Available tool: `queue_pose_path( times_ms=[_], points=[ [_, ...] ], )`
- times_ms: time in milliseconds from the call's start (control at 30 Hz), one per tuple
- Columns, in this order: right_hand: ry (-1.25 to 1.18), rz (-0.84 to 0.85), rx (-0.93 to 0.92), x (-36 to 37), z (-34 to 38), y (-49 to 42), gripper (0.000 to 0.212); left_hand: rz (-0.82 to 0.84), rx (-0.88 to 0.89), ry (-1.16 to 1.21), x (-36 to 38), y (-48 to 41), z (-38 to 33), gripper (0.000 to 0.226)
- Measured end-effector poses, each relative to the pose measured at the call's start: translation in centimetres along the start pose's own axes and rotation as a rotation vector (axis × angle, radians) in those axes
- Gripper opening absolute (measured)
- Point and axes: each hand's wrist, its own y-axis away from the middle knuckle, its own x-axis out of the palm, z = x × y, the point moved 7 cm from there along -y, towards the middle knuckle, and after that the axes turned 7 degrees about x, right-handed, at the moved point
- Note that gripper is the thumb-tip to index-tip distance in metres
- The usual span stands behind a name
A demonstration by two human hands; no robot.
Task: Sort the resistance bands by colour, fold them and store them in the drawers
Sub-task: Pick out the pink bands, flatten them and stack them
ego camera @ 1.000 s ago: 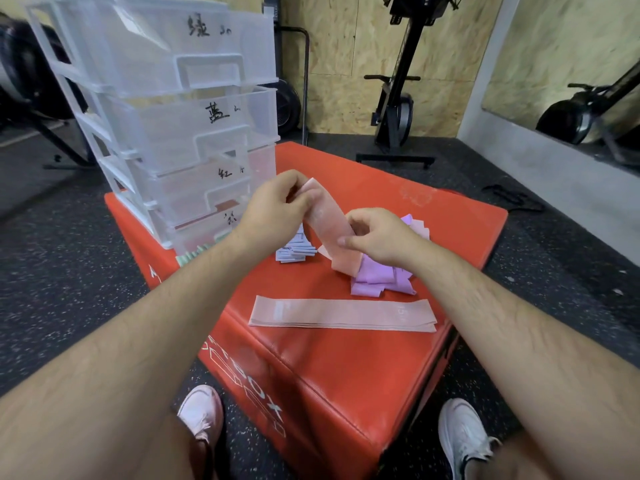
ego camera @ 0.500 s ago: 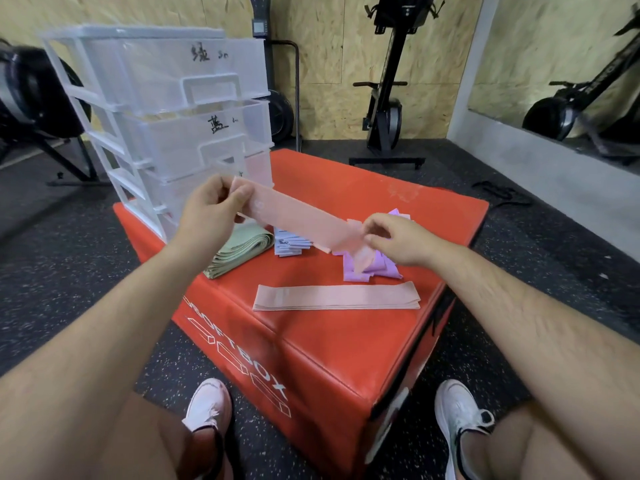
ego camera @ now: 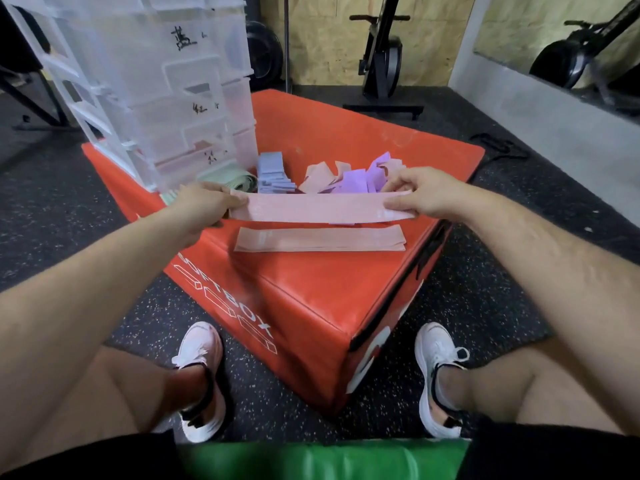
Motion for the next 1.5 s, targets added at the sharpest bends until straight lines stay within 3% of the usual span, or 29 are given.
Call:
queue_pose_path(
  times_ms=[133,267,433,667,800,1067,1333,1433,1500],
  points=[
    [-0.008,0.126,0.081,2.1,-2.0,0.3,0.024,0.037,-0.048,-0.095,1.4,0.5,2.2,0.024],
    [-0.015,0.177,0.108,3.9,-3.0,0.4,0.02,0.063,-0.059,-0.229,2.2,1.1,3.3,0.014],
    [0.194,0.118,0.09,5.1,-3.3,0.2,0.006,-0.003,-0.052,-0.24,1.9,1.0,3.6,0.021],
    [0.232,0.089,0.109,5.2,-3.4,0.3,0.002,-0.049,-0.004,-0.299,1.9,1.0,3.9,0.029],
    [0.311,0.067,0.065,5.1,-3.3,0.5,0.001,-0.065,0.095,-0.431,2.2,1.5,3.3,0.03],
    [0.38,0.108,0.057,4.4,-2.2,0.3,0.011,0.081,0.177,-0.723,3.1,0.6,2.2,0.016],
    [0.282,-0.009,-0.057,4.8,3.8,-4.2,0.024,0.052,0.517,-0.76,6.8,-2.1,-3.9,0.007],
    [0.336,-0.002,-0.117,6.8,5.9,-6.2,0.03,0.118,0.568,-0.826,8.8,-3.8,-4.8,0.015],
    [0.381,0.005,-0.167,8.5,7.1,-7.7,0.022,0.118,0.592,-0.831,9.7,-4.8,-5.5,0.017]
  ],
)
